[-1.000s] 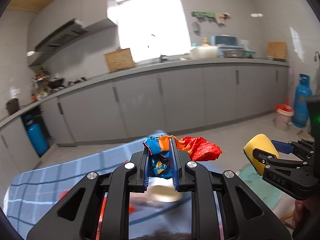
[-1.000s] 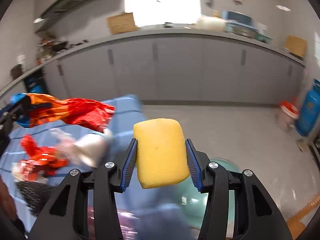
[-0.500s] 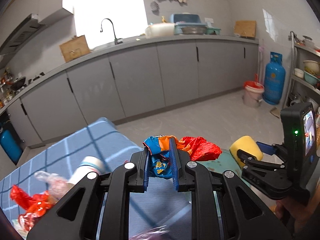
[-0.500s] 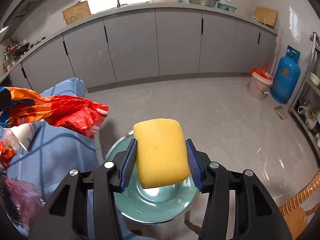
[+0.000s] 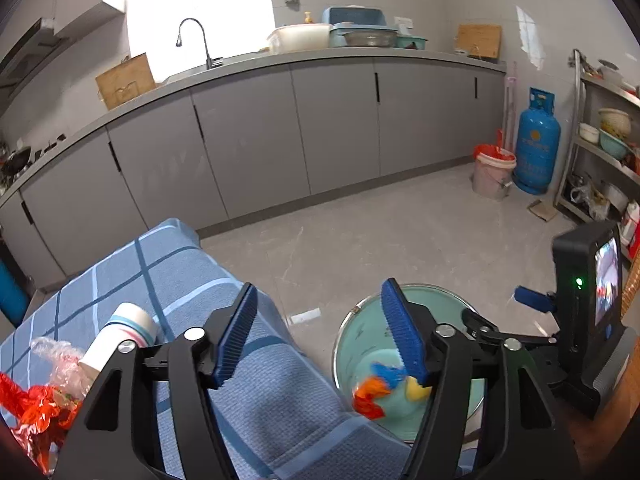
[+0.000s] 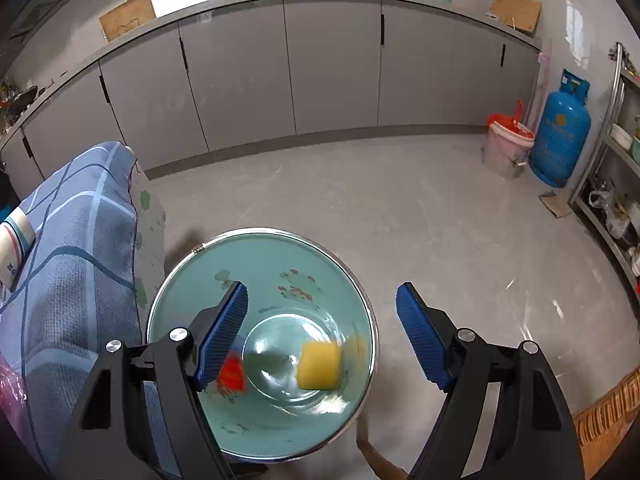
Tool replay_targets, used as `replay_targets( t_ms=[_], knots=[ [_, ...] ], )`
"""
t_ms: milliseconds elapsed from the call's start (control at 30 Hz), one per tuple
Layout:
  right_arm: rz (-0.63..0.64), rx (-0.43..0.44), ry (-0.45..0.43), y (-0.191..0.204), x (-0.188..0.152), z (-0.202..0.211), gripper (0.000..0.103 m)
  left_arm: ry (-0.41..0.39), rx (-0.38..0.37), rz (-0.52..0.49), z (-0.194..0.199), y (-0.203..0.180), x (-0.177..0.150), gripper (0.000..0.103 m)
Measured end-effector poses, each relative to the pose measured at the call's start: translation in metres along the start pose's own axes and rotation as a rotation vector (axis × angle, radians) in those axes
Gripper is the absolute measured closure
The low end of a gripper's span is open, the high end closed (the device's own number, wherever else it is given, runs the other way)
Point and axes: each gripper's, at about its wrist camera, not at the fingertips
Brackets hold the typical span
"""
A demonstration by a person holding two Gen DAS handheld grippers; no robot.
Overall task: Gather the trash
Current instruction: 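Carry both items over the teal basin and open both tools to drop them, then move both tools back over the table toward the black foam nets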
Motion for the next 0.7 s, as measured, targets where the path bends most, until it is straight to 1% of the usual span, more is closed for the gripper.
replay_targets(
  t_ms=[33,100,133,167,233,267,467,600,700],
  knots=[
    [-0.008,-0.002,0.000,-0.002,-0.001,0.001,0.025,-0.002,0.009,0.004,0.001,0.003,0.002,0.032],
    [-0.017,-0.003,-0.003,-0.003,-0.002,0.006,0.023,-0.008,0.020,0.013,0.006,0.007,0.005,0.031],
    [-0.015,-0.002,-0.003,-0.001,-0.001,0.009,0.023,-0.016,0.025,0.012,0.011,0.009,0.008,0.028],
    [-0.013,0.003,-0.004,0.000,-0.001,0.012,0.022,-0.022,0.035,0.005,0.014,0.010,0.009,0.021],
    [-0.008,0.010,-0.011,0.004,0.000,0.019,0.021,-0.051,0.072,-0.021,0.026,0.012,0.012,0.015],
    [-0.008,0.015,-0.013,0.006,0.001,0.022,0.020,-0.059,0.084,-0.027,0.031,0.014,0.013,0.013],
    [0.021,0.075,-0.026,0.034,0.005,0.045,0.018,-0.077,0.153,-0.035,0.062,0.036,0.015,0.012],
    [0.068,0.132,-0.048,0.069,0.009,0.063,0.015,-0.084,0.209,-0.018,0.084,0.063,0.011,0.012],
    [0.101,0.172,-0.056,0.095,0.010,0.074,0.015,-0.088,0.271,-0.008,0.102,0.086,0.003,0.012]
  ],
)
Point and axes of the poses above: each gripper's, at about its wrist camera, not at the fingertips, and z roughly against the way its jaws point, y to its left, x to its top, and after that the axes turned 6 degrees about -y, right-handed
